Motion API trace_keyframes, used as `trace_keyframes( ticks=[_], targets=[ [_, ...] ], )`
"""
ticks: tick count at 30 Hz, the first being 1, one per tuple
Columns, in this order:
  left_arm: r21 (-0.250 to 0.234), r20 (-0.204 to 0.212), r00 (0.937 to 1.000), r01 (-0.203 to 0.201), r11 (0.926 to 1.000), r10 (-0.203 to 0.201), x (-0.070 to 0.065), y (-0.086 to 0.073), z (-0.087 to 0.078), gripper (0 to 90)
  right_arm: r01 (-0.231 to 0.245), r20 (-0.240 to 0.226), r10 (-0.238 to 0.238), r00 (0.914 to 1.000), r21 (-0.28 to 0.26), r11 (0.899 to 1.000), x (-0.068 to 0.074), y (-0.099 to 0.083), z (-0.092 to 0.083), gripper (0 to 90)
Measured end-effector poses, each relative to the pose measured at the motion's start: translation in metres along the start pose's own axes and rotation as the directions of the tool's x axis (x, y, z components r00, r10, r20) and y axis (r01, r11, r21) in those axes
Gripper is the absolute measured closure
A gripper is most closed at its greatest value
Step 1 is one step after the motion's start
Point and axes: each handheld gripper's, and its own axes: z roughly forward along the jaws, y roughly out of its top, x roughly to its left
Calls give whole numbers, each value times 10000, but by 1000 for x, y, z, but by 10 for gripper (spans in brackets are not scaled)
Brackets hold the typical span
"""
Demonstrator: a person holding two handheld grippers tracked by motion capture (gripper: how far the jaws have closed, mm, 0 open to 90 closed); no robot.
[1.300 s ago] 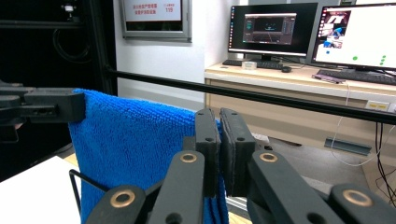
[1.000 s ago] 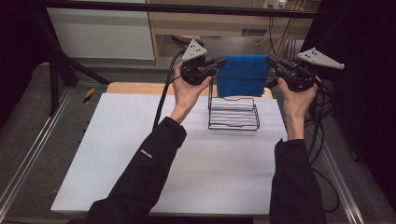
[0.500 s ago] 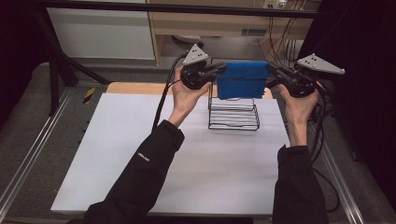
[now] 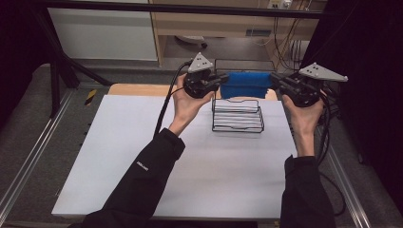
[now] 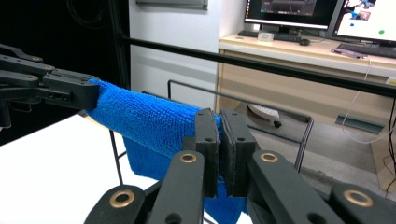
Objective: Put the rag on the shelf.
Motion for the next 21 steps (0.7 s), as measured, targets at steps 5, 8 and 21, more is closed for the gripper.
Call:
trace_keyframes(
  ticks=[5, 8, 21],
  targets=[
    [186, 65, 9999, -108, 9998, 107, -2, -5, 1, 838, -40, -63, 41, 10000, 211, 9998, -1, -6, -1, 866],
    [261, 83, 9999, -119, 9996, 117, -2, -9, 2, 832, -9, -103, 12, 9999, 350, 9994, 0, -9, -1, 866],
    [122, 559, 9973, 466, 9988, -472, -2, 9, -13, 698, 57, -126, -51, 9999, 506, 9987, 1, -20, 2, 864]
  ],
)
